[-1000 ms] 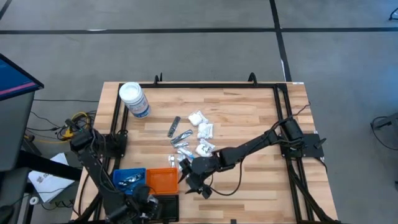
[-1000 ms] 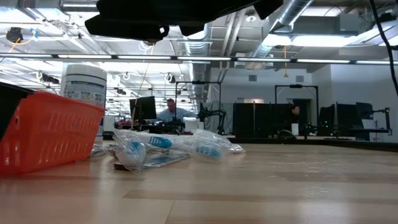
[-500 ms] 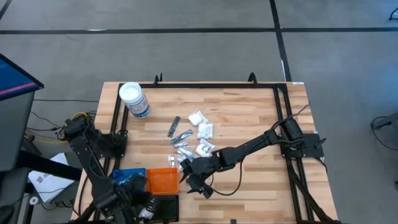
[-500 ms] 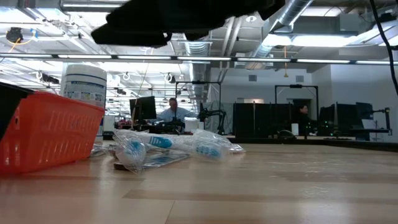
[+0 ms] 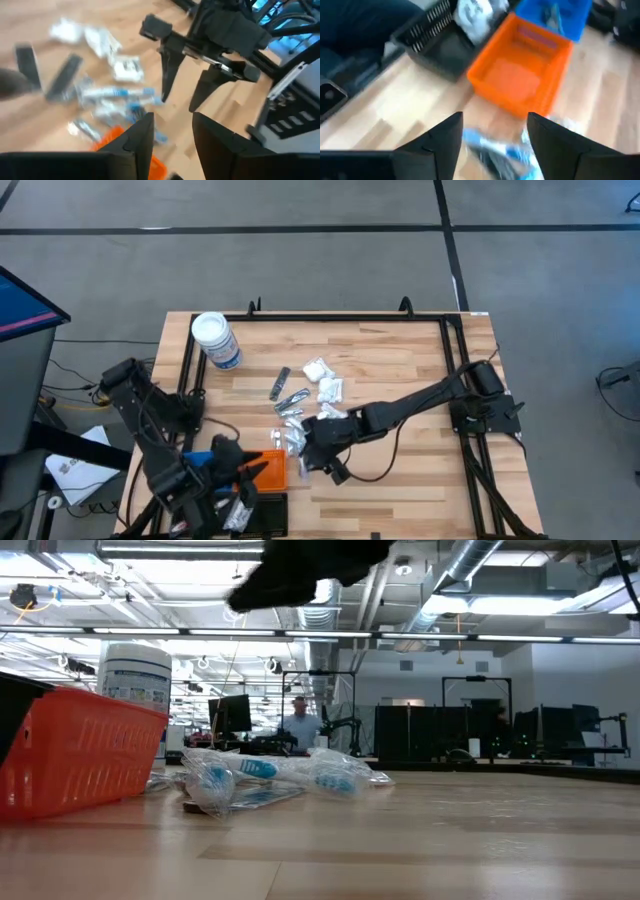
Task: Pick & Place Travel size toiletries
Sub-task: Put the top left nail cutter into the orange basket
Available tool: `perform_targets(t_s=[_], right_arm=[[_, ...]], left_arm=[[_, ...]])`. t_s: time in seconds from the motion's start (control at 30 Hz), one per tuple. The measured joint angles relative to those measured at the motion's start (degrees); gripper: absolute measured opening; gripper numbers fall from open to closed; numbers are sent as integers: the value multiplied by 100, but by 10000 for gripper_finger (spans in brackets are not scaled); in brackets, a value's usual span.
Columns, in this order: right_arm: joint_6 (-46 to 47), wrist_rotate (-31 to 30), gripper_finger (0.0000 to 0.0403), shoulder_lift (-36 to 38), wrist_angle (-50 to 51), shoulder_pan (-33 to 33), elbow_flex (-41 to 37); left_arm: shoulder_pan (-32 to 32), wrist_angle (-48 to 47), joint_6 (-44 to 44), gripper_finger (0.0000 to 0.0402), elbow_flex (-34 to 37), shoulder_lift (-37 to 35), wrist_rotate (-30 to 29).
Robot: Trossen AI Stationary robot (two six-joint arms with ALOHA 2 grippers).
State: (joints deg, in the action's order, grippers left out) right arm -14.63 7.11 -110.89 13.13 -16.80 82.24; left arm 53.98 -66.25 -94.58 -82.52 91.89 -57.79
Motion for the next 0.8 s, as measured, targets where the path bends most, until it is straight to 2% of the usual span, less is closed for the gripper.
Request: perform_targets(t_s=[0.2, 0.33, 0.47, 0.63, 0.8], right_arm=[[423, 12, 160, 35, 956, -90, -2], [609, 34, 128, 5, 1069, -316, -92], [884, -27, 94, 323, 575, -385, -645], [1487, -280, 61, 1086, -848, -237, -1896], [1591, -747, 54, 2085, -2475, 22, -3025]], left_arm=[[-345, 14, 976, 127, 52, -10, 226], [-554, -5, 1442, 127, 305, -72, 252], [-855, -8, 1627, 127, 827, -391, 212], [-1067, 5, 1628, 127, 1611, -1017, 181], [-1268, 17, 1768, 127, 2263, -1905, -491]])
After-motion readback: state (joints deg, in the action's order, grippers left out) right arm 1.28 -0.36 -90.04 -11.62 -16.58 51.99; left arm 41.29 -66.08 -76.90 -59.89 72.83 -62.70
